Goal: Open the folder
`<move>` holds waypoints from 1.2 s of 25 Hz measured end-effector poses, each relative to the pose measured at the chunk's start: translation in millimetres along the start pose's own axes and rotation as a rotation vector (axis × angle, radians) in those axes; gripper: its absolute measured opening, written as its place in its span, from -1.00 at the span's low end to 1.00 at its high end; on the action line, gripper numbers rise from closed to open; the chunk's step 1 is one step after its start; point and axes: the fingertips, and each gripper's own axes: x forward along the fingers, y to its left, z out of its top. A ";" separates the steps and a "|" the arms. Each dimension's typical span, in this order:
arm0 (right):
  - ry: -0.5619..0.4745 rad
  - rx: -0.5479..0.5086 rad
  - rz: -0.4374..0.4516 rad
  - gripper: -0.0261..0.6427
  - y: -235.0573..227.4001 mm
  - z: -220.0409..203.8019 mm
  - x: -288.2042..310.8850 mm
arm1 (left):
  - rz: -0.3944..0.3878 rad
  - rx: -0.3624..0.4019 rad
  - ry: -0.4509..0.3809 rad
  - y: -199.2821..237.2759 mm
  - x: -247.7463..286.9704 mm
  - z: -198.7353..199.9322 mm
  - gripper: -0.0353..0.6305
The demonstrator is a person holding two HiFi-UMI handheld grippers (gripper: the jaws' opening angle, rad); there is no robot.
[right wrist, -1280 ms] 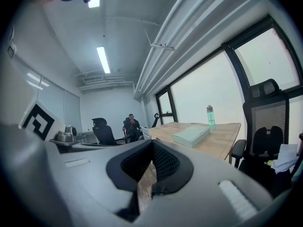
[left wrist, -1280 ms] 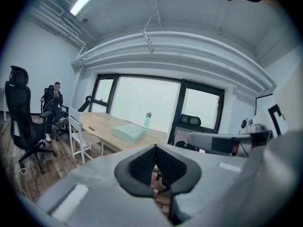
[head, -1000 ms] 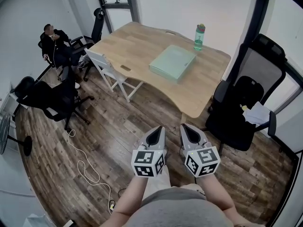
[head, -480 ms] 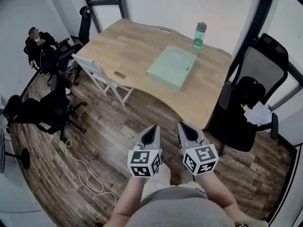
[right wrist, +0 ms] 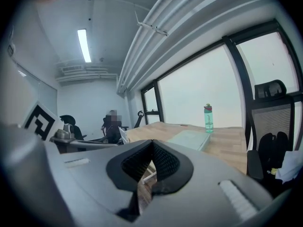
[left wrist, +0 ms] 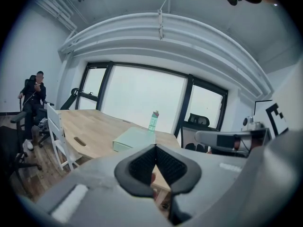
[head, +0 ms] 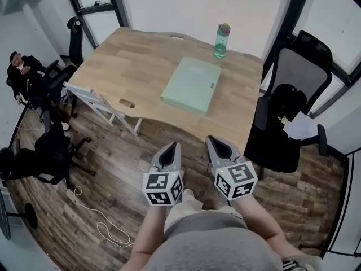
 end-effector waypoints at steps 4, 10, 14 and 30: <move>0.000 0.006 -0.044 -0.92 -14.3 2.3 19.3 | -0.034 0.012 0.010 13.2 24.1 7.6 -0.89; 0.009 0.011 -0.096 -0.92 -28.1 4.1 45.9 | -0.087 0.043 0.019 29.3 54.0 18.7 -0.89; 0.014 0.020 -0.128 -0.92 -35.2 1.7 61.0 | -0.115 0.060 0.029 40.3 69.8 21.8 -0.89; 0.093 0.041 -0.210 -0.92 -82.8 -24.0 102.2 | -0.161 0.086 0.066 61.6 114.8 13.8 -0.89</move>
